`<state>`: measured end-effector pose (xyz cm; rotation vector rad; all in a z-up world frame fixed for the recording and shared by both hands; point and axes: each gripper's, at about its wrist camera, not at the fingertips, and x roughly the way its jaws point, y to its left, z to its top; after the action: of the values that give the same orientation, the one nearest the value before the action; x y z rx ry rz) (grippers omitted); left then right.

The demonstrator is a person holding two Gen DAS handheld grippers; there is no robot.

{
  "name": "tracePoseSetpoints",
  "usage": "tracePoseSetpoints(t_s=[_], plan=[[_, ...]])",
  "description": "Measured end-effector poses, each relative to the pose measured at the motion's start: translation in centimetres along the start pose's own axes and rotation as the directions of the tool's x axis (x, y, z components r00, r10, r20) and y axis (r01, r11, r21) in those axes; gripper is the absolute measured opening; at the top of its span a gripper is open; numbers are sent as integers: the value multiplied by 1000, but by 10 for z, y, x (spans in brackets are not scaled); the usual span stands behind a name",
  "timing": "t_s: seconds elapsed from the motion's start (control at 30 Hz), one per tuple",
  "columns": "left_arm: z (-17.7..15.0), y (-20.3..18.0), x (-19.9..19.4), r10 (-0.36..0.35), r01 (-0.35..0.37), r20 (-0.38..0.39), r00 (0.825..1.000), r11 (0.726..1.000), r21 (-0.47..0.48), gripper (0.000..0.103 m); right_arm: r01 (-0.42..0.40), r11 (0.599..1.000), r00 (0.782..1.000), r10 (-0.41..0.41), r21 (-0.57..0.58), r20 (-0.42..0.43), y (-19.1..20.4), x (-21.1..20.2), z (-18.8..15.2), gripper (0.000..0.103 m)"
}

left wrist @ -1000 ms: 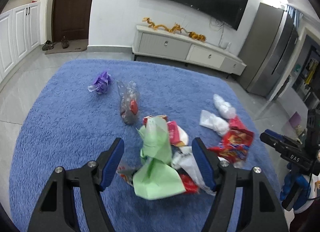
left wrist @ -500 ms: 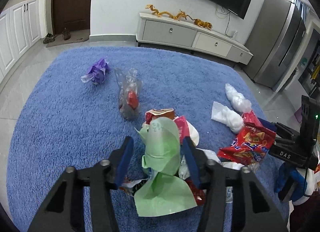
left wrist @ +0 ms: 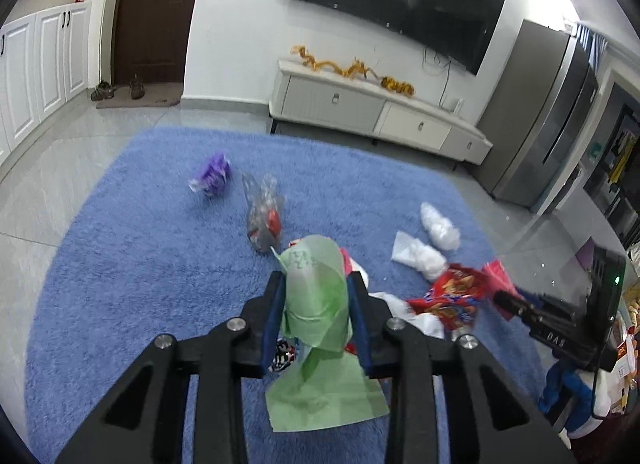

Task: Collect trash
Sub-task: 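Grasp the pink wrapper with the right tool while the left tool grasps the green bag, then carry both items over the trash bin and open both tools to drop them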

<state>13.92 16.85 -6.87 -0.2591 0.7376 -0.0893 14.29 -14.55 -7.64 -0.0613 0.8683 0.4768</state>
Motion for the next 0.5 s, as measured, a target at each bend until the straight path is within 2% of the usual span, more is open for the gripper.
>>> tracePoseSetpoints(t_s=[0.23, 0.5], plan=[[-2, 0, -58, 4, -4, 86, 996, 1000, 0, 30, -3, 1000, 998, 3, 11, 61, 16, -47, -15, 32], [-13, -17, -98, -4, 1, 129, 992, 1000, 28, 29, -11, 1000, 992, 9, 12, 129, 30, -94, -34, 32]])
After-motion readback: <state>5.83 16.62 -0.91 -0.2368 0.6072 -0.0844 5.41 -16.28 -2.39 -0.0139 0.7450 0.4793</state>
